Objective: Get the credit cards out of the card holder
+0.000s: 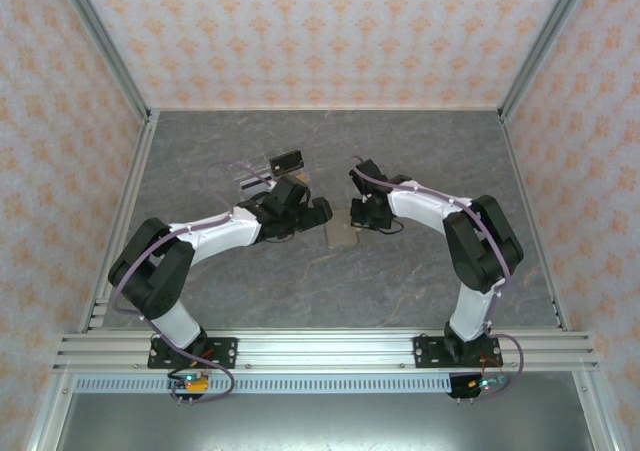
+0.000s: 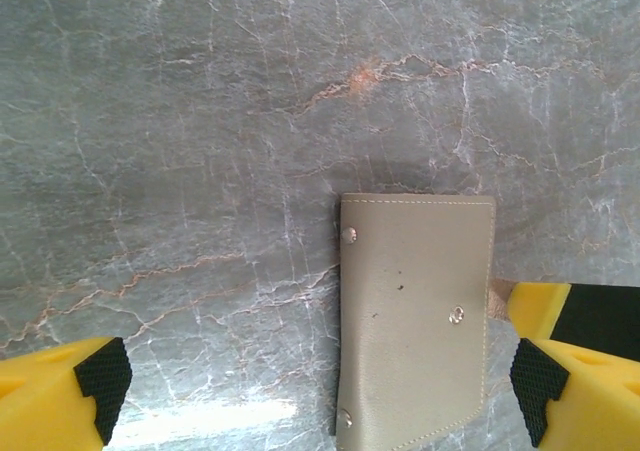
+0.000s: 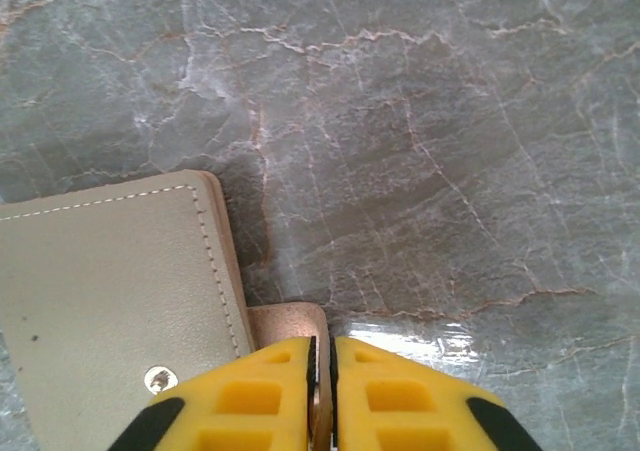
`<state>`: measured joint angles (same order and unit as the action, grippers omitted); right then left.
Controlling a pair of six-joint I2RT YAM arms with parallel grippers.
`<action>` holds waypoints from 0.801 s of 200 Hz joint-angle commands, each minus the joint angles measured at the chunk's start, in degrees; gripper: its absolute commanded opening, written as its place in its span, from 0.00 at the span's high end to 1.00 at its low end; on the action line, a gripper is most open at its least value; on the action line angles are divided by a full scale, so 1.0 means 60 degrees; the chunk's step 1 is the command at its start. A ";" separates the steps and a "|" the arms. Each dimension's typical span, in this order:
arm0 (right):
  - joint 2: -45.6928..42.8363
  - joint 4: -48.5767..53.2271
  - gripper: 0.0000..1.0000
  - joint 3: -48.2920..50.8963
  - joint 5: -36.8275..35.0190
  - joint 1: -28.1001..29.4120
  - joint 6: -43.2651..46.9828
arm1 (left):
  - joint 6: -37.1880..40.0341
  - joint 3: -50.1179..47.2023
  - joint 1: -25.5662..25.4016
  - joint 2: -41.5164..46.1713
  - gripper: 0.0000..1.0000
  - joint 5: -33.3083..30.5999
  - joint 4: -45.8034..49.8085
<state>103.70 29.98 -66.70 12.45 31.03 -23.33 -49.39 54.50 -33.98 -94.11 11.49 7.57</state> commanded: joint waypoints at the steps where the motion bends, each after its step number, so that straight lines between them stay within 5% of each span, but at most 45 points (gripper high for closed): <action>1: -0.0177 0.0144 0.92 -0.0149 -0.0357 -0.0042 0.0204 | 0.0093 -0.0012 0.0051 0.0296 0.00 -0.0478 0.0378; 124: -0.2003 -0.1180 0.94 -0.0184 0.3319 0.0192 0.0231 | -0.0087 -0.0135 0.0106 0.0696 0.00 -0.1100 0.0675; 160: -0.1989 -0.1481 0.95 -0.0027 0.3212 0.0204 0.0190 | -0.0160 -0.0176 0.0111 0.0815 0.00 -0.1137 0.0637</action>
<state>93.67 23.99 -67.35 30.15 31.90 -21.85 -49.58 54.17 -33.95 -90.76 6.98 10.07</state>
